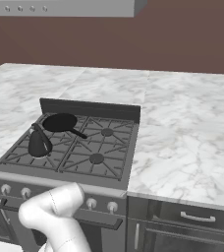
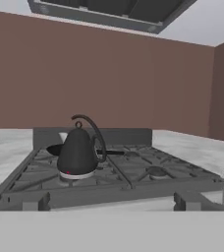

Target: Pick the kettle from the counter and place it on a stove burner. Then turn the burner on.

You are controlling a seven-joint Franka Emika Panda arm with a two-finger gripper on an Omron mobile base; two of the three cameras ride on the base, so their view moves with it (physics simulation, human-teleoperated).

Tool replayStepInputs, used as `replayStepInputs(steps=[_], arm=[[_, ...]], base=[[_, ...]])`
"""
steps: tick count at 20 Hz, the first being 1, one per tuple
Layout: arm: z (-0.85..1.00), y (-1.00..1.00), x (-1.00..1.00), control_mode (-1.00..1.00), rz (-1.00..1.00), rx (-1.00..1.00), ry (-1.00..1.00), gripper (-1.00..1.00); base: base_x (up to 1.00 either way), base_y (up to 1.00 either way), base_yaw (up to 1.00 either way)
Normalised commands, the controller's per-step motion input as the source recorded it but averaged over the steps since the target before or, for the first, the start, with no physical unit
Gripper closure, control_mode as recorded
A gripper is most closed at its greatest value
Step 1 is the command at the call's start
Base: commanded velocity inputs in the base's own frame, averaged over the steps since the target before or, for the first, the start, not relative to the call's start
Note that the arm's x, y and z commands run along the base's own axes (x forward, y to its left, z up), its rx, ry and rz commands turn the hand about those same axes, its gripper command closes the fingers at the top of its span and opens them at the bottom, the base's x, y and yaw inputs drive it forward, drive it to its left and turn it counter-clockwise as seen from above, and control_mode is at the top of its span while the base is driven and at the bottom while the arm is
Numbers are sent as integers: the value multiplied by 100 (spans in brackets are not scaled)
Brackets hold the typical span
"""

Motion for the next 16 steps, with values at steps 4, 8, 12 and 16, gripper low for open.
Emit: replayStepInputs(steps=[4, 8, 12, 16], arm=[[-28, 0, 34, -100, 1, 0, -9, -100], [-22, 0, 32, -100, 0, 0, -10, -100], [-30, 0, 29, -100, 0, 0, -11, -100], [-48, 6, 21, -100, 1, 0, -6, -100]], base=[[0, 0, 0], [0, 0, 0], [0, 0, 0], [0, 0, 0]])
